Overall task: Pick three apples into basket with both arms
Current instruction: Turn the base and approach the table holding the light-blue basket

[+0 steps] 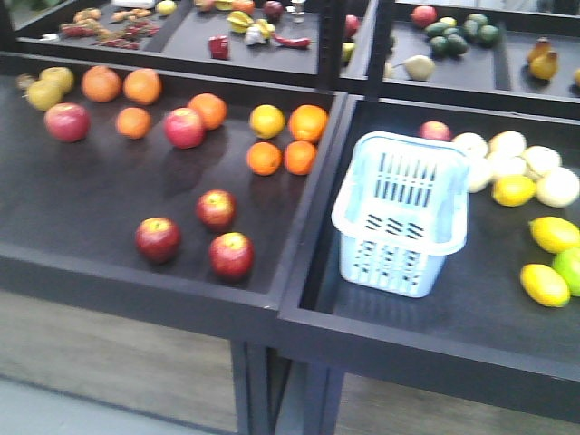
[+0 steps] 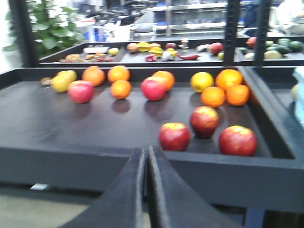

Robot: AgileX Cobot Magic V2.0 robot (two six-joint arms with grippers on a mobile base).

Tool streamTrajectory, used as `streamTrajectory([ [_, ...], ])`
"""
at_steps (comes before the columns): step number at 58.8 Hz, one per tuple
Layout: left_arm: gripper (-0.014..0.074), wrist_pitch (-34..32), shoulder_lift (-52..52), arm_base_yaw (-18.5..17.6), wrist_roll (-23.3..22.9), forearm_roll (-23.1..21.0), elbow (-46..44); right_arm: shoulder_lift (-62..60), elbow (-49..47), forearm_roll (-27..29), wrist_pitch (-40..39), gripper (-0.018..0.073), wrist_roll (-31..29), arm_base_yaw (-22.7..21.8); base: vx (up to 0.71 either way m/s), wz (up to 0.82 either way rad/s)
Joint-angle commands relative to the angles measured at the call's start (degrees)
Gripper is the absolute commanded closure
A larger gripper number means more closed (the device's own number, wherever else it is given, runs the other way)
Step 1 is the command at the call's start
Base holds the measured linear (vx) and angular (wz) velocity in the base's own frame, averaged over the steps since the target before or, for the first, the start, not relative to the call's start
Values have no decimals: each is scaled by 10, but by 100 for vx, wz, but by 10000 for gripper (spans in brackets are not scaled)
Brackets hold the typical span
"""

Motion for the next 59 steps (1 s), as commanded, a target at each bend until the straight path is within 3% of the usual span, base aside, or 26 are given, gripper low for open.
streamTrajectory([
  [1, 603, -45, -2, -3, -4, -2, -15, -7, 6, -4, -42, 565, -4, -4, 8, -31],
  [59, 603, -45, -2, -3, -4, -2, -15, -7, 6, -4, -42, 565, -4, -4, 10, -21],
])
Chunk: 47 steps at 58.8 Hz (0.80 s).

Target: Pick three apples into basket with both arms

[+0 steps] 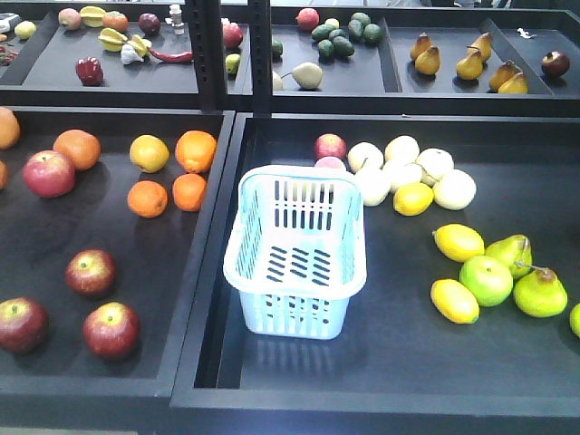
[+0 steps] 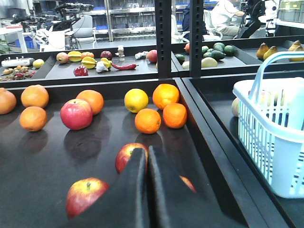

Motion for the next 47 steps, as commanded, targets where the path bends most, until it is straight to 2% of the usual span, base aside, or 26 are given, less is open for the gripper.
streamTrajectory([
  [1, 603, -45, -2, -3, -4, -2, -15, -7, 6, -4, -42, 565, -4, -4, 11, -4],
  [47, 603, -45, -2, -3, -4, -2, -15, -7, 6, -4, -42, 565, -4, -4, 9, -1],
])
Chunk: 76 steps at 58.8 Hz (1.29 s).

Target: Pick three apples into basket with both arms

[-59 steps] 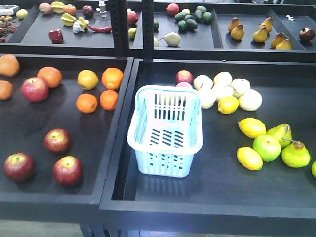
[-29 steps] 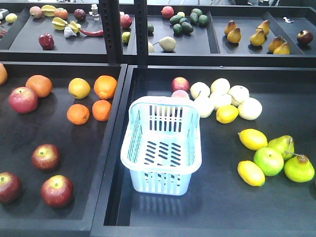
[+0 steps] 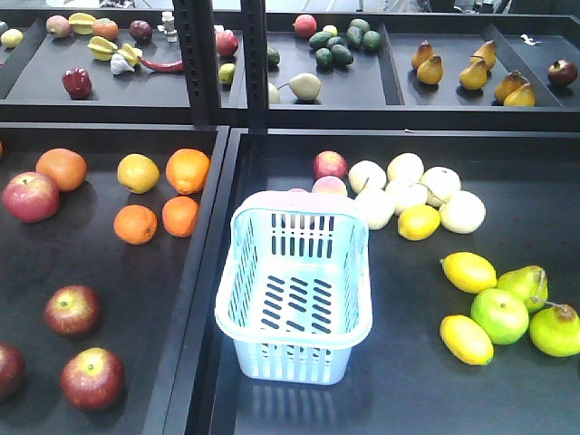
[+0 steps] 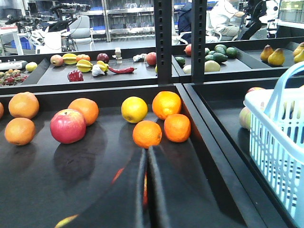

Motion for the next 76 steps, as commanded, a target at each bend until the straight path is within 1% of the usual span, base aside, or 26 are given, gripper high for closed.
streamTrajectory([
  [1, 603, -45, -2, -3, -4, -2, -15, -7, 6, -4, -42, 565, -4, -4, 6, 1],
  [76, 603, -45, -2, -3, -4, -2, -15, -7, 6, -4, -42, 565, -4, -4, 4, -1],
])
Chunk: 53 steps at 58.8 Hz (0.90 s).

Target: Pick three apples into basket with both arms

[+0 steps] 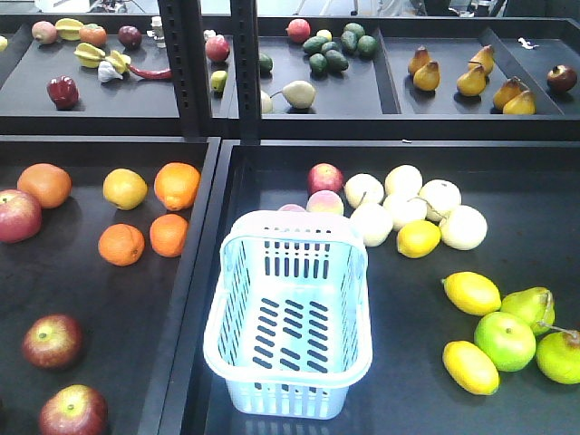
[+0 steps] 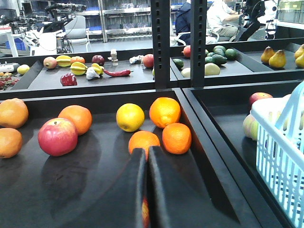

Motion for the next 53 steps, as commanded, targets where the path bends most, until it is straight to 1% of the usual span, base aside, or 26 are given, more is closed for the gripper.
streamTrajectory([
  [1, 603, -45, -2, -3, -4, -2, -15, -7, 6, -4, -42, 565, -4, -4, 1, -2],
  [53, 603, -46, -2, -3, -4, -2, -15, -7, 6, -4, -42, 565, -4, -4, 0, 0],
])
